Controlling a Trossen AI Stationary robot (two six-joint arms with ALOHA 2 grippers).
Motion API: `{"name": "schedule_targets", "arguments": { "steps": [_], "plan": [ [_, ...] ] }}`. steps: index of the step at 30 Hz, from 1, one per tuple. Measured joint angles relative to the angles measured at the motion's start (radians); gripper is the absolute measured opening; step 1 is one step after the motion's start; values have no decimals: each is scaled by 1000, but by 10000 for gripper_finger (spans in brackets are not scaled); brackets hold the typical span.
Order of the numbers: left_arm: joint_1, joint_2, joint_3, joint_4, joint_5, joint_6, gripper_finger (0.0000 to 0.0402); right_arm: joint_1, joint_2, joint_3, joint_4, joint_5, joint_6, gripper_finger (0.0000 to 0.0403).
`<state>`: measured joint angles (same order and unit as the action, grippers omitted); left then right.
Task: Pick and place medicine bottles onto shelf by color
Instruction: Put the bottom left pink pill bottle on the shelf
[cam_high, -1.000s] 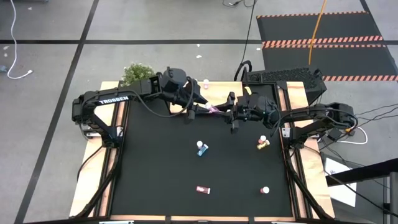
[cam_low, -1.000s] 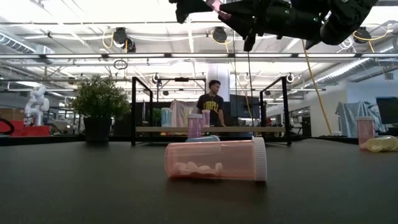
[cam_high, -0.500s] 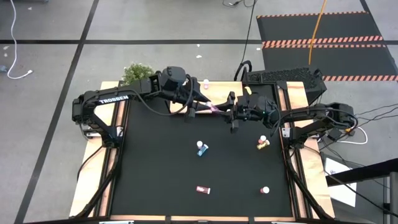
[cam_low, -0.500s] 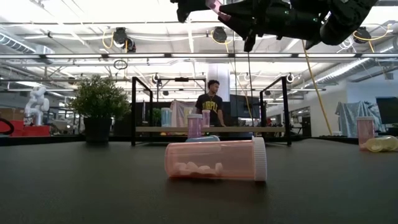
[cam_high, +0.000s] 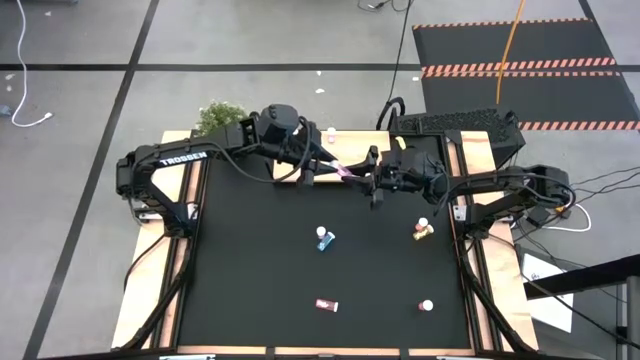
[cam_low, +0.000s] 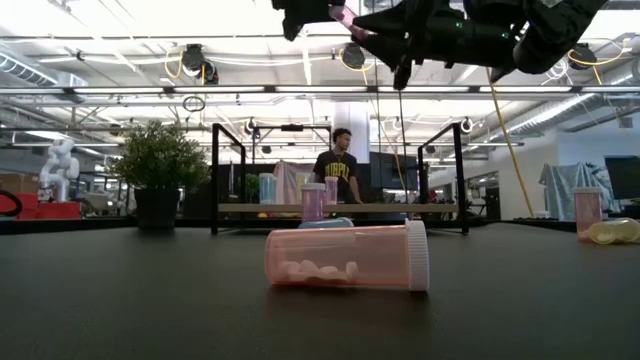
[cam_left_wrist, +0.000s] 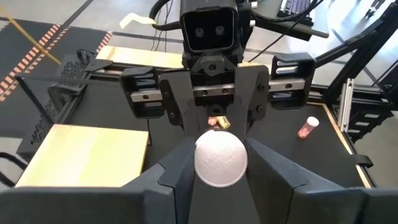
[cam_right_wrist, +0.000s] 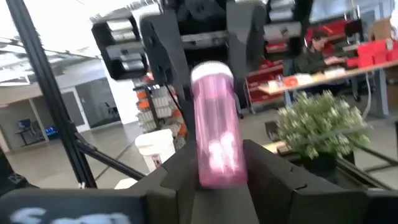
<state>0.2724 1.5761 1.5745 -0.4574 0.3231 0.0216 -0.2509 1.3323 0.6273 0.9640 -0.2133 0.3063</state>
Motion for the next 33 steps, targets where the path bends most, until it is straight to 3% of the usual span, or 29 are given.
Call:
{"name": "schedule_targets", "arguments": {
  "steps": [6,14,20,27,33],
  "plan": [
    [30,0,0,-44,-9,-16,119,-12,-33,0,-88,4,18,177],
    [87,-1,0,-49,-17,24,125,-12,-173,0,-406,24,30,223],
    [144,7,0,-48,-77,77,126,-12,-294,-1,-634,95,31,227],
    [215,9,0,23,-89,116,126,-11,-388,-1,-659,109,111,225],
    [251,109,22,44,-86,144,126,-11,-391,32,-733,115,127,224]
  ]
}}
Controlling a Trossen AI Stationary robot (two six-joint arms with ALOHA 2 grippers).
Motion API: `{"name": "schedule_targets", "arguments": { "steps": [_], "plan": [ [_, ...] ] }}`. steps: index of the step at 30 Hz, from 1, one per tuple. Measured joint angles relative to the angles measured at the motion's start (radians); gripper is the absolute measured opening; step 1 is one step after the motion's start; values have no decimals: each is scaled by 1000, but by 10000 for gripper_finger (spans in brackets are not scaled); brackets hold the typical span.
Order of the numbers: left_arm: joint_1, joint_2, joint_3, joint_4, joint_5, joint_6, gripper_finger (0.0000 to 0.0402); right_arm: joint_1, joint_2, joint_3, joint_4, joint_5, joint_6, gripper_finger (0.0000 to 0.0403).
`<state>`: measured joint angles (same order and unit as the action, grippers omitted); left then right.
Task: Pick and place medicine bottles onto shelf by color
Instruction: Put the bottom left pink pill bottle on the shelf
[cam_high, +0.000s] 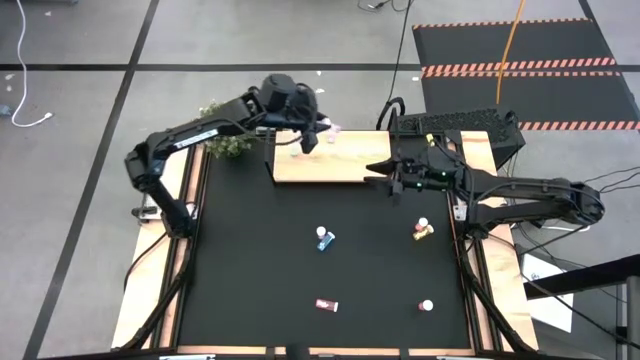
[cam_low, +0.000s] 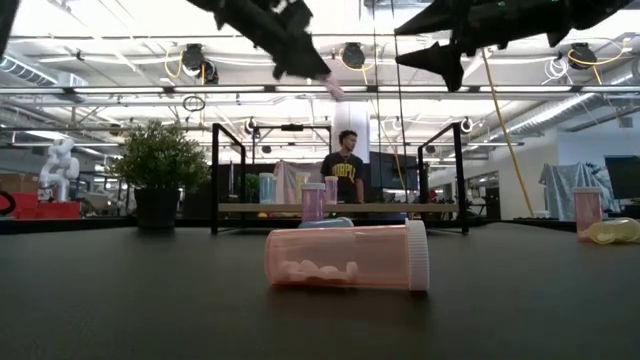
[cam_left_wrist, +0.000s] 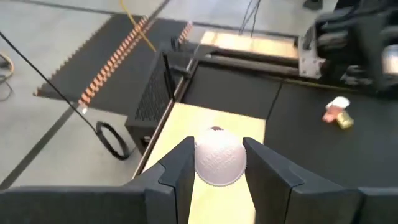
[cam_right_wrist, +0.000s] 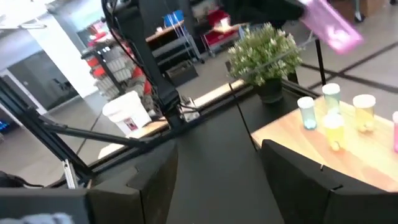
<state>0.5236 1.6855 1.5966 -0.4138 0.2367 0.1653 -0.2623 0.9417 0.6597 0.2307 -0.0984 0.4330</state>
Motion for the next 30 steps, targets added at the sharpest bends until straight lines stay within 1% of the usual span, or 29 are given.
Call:
{"name": "schedule_targets", "arguments": {
  "steps": [4,6,10,13,18,23,26,30],
  "plan": [
    [-7,90,93,-81,5,55,127,-5,2,62,-51,0,37,224],
    [-9,142,153,-154,0,89,127,-7,-3,95,-60,2,34,224],
    [-9,259,254,-266,-29,145,127,-16,-3,164,-162,64,-32,224],
    [-8,337,304,-311,-44,169,127,-28,-2,183,-217,104,-56,224],
    [-9,416,321,-368,-131,216,127,-38,-2,183,-268,106,-37,224],
    [-9,438,322,-391,-154,259,127,-38,0,183,-323,111,-26,224],
    [-10,450,321,-383,-159,299,127,-38,0,183,-321,124,-26,224],
    [-11,466,320,-367,-160,311,127,-37,0,183,-317,125,-28,224]
  ]
}}
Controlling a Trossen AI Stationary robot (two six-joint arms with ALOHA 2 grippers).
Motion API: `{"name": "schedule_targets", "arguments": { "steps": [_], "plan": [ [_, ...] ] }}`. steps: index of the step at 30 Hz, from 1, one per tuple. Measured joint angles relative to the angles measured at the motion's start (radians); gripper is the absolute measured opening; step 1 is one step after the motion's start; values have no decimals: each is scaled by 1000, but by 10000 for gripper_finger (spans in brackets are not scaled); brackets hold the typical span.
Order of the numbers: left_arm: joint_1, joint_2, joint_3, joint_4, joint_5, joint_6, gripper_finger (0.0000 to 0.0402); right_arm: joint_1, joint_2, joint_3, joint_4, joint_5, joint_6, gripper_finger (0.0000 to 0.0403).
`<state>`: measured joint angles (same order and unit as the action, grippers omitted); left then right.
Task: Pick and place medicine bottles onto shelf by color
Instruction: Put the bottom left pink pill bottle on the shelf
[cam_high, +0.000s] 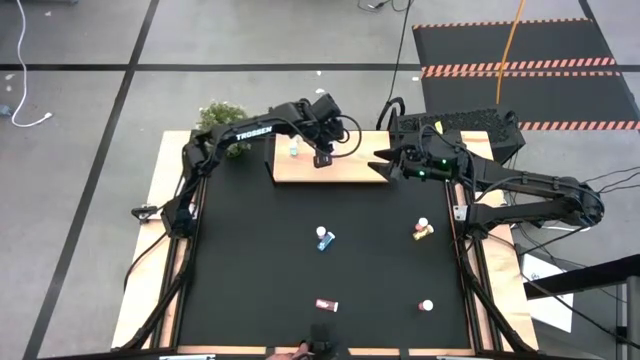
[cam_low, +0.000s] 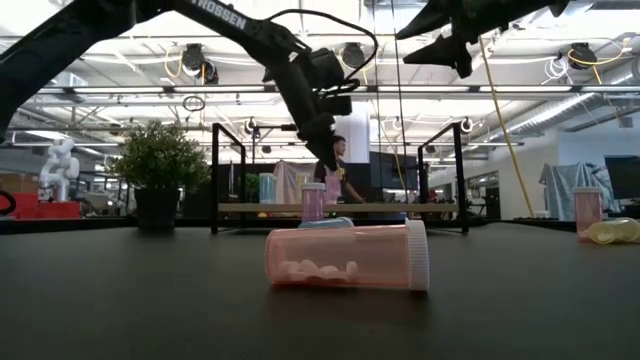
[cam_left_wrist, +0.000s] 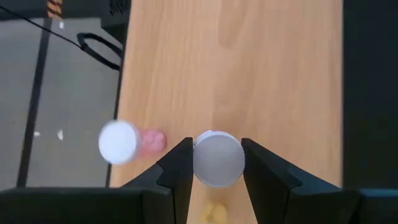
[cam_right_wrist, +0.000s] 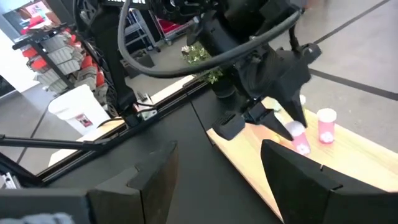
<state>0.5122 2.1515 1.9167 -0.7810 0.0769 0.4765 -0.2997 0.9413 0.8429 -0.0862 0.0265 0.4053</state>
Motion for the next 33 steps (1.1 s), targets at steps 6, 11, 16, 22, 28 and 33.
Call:
{"name": "schedule_targets", "arguments": {
  "steps": [6,11,16,22,28,33],
  "plan": [
    [-1,16,-1,8,-3,1,127,0,0,0,-1,0,-1,224],
    [-1,28,0,10,-2,16,127,0,0,0,-1,0,1,224],
    [-1,28,0,8,2,22,127,0,0,0,-1,3,1,224],
    [-1,28,0,-4,2,29,127,-2,0,0,-1,5,1,224],
    [-1,28,0,-6,2,15,150,-2,0,0,-1,46,-4,224],
    [-1,28,-1,-6,2,13,192,-2,0,0,-1,53,-6,224]
  ]
}}
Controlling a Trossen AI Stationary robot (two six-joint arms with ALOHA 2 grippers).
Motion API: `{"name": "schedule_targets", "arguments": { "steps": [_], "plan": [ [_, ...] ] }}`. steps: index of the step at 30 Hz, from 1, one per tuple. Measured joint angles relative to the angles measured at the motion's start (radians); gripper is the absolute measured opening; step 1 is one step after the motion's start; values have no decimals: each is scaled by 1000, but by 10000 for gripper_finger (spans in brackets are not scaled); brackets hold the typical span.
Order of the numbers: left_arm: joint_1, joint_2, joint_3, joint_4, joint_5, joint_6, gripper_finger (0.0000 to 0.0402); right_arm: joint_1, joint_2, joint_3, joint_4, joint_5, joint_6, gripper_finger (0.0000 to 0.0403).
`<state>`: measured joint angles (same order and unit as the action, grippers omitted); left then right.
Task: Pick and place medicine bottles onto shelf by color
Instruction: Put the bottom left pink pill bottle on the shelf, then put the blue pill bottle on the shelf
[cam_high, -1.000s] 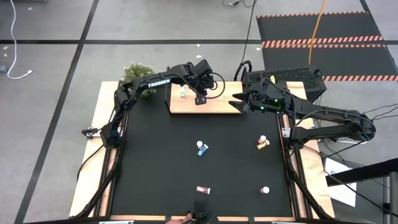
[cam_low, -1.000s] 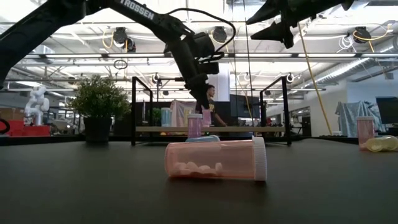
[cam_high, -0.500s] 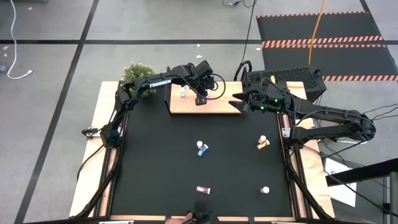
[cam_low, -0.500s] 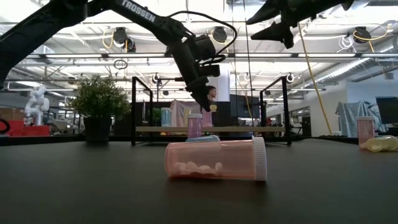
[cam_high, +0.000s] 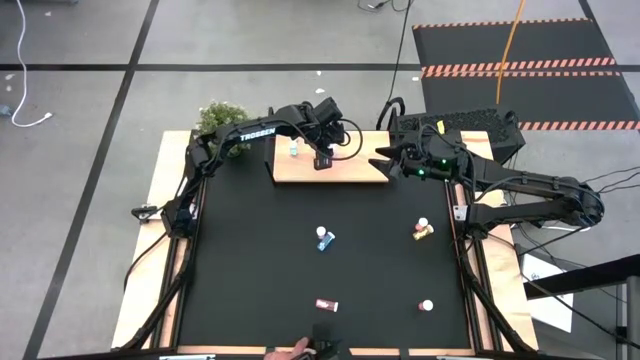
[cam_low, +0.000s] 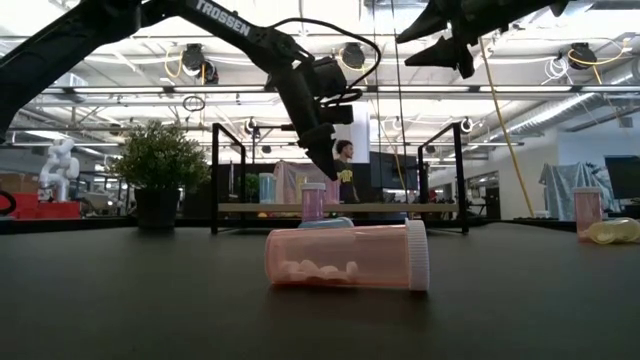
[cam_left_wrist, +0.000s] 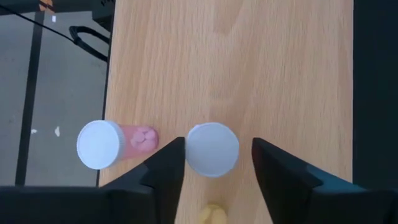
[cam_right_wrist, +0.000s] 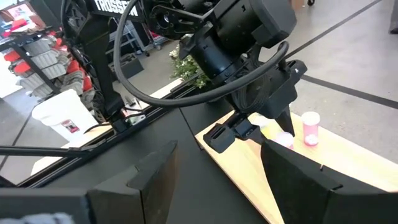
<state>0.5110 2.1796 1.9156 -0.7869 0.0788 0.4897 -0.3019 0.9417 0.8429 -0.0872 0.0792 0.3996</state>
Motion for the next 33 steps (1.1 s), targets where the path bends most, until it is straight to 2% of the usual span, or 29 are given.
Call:
{"name": "schedule_targets", "arguments": {
  "steps": [8,10,12,15,17,19,22,25,29,33],
  "plan": [
    [-7,-6,10,0,-34,2,248,6,0,0,7,-4,-16,224],
    [-15,-13,29,-36,-67,-4,260,15,0,0,37,-45,-14,224],
    [-30,-17,65,-62,-110,-6,270,20,0,-2,132,-124,11,224],
    [-56,-26,134,-147,-157,-34,285,29,-1,-17,379,-259,28,224],
    [-79,-29,173,-158,-178,-65,293,30,-3,-26,482,-289,36,224],
    [-103,-30,211,-213,-183,-92,300,30,-2,-27,476,-254,68,224],
    [-141,-32,270,-278,-190,-161,306,34,0,-29,350,-202,115,224],
    [-176,-34,348,-393,-196,-280,307,85,20,-30,271,-178,141,224],
    [-220,-37,405,-538,-197,-449,308,220,47,-29,281,-15,123,224],
    [-269,-52,413,-659,-198,-605,308,334,98,-29,245,130,152,224]
  ]
}}
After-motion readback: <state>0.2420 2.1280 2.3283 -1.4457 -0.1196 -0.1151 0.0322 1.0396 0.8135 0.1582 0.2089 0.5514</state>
